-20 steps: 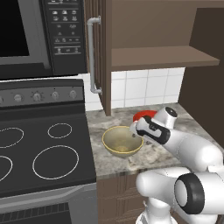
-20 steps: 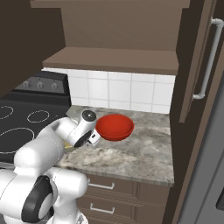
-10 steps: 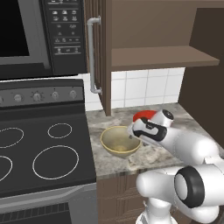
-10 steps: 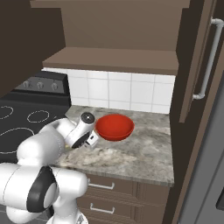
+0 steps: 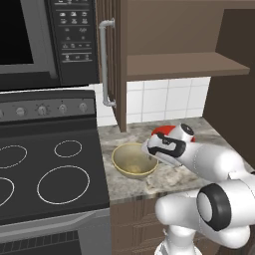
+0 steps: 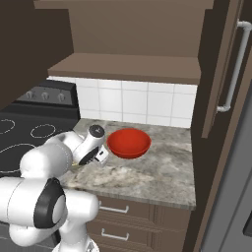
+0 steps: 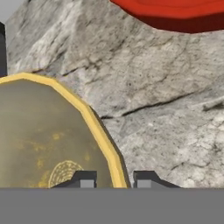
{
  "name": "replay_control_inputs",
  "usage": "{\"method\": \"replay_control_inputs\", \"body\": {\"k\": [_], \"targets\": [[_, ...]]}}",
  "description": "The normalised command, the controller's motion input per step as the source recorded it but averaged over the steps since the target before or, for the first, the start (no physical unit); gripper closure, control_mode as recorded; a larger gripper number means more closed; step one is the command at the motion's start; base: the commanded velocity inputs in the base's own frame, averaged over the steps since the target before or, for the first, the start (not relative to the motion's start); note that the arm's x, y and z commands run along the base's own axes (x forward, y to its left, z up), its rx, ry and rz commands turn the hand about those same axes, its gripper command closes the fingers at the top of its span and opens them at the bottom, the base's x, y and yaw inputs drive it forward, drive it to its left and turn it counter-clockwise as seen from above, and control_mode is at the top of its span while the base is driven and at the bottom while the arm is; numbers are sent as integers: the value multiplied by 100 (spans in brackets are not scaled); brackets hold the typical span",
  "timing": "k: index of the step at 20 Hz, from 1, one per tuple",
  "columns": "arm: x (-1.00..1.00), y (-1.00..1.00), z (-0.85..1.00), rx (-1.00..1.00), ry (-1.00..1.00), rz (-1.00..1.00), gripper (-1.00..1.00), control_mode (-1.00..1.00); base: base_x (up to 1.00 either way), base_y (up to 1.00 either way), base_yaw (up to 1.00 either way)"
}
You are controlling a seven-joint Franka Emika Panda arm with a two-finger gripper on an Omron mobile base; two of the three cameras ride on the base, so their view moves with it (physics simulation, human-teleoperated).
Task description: Open the cabinet. Pick the bowls from the counter and place them in the cabinet. Then close the cabinet.
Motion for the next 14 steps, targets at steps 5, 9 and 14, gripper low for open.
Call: {"method": "replay_control_inputs", "body": {"k": [5,9,14], "targets": [[0,0,-18,0,0,0,100,-100,0,0,0],[-14,-6,2,2,0,0,100,-100,0,0,0],[-46,-5,47,5,-4,-2,100,-100,0,0,0]]}}
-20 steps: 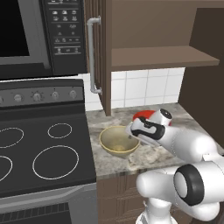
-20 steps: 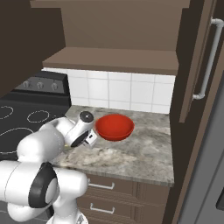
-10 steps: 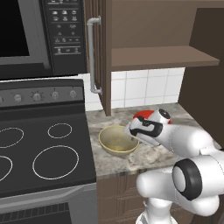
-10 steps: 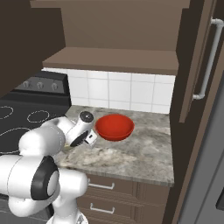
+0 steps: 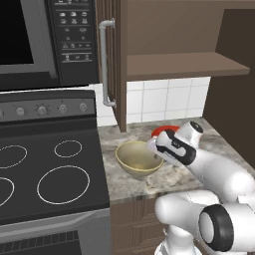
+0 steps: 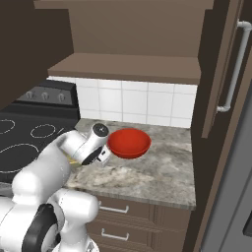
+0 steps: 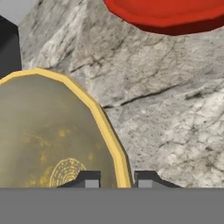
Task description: Open the cabinet. Pick the bowls from the counter and place them in the cabinet. Then close the cabinet.
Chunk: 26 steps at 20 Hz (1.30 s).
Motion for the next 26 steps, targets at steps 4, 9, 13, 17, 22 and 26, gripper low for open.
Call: {"method": "replay_control_inputs", "body": {"k": [4,9,13,17,22,26], "targets": [[-44,-14,51,8,-1,-5,100,-100,0,0,0],[-46,-33,35,8,0,-10,100,-100,0,0,0],[-37,-30,34,3,0,-21,100,-100,0,0,0],[-31,-22,47,2,0,-22,100,-100,0,0,0],[-34,-22,47,4,0,-20,100,-100,0,0,0],[-30,-39,50,10,2,-17,100,-100,0,0,0]]}}
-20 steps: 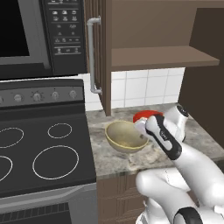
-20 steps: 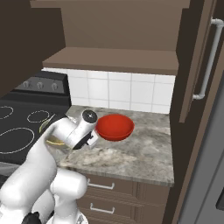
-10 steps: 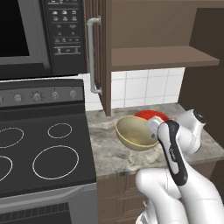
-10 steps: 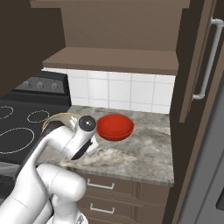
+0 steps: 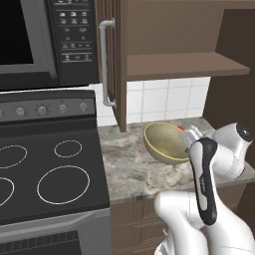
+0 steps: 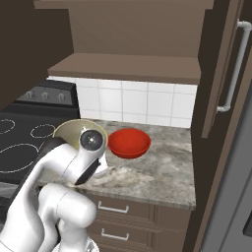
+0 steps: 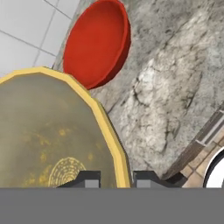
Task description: Open the cabinet. Pick the bowls from the counter and place them in the cabinet. Then close the cabinet.
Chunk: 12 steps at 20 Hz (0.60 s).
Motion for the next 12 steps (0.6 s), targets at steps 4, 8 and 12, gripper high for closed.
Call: {"method": "replay_control_inputs", "body": {"k": [4,8,12], "targets": [[-33,-43,51,16,1,-8,100,-100,0,0,0],[-39,-19,55,12,0,0,100,-100,0,0,0],[-41,-21,51,7,-1,0,100,-100,0,0,0]]}}
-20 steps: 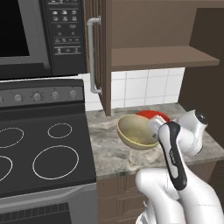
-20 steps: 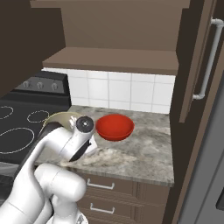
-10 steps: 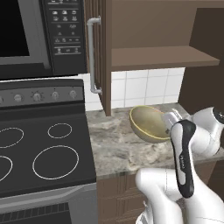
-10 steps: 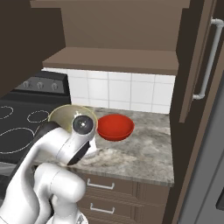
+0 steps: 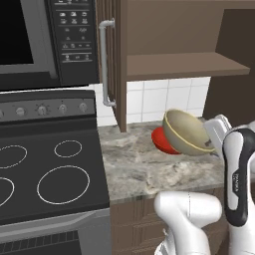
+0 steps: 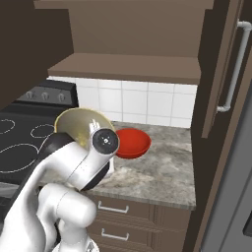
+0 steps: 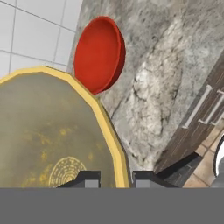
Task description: Open the cabinet. Pick the bowls from the counter and place them in the cabinet. Then close the cabinet.
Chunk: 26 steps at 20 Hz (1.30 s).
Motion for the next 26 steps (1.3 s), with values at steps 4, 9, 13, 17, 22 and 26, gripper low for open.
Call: {"method": "replay_control_inputs", "body": {"k": [4,9,13,17,22,26], "targets": [[-50,-9,35,0,0,-11,100,-100,0,0,0],[-72,-7,36,0,0,-17,100,-100,0,0,0],[-54,-6,42,0,0,-13,100,-100,0,0,0],[-27,-35,45,0,-3,-5,100,-100,0,0,0],[-22,-48,44,0,0,-3,100,-100,0,0,0],[-8,-41,50,0,0,-3,100,-100,0,0,0]]}}
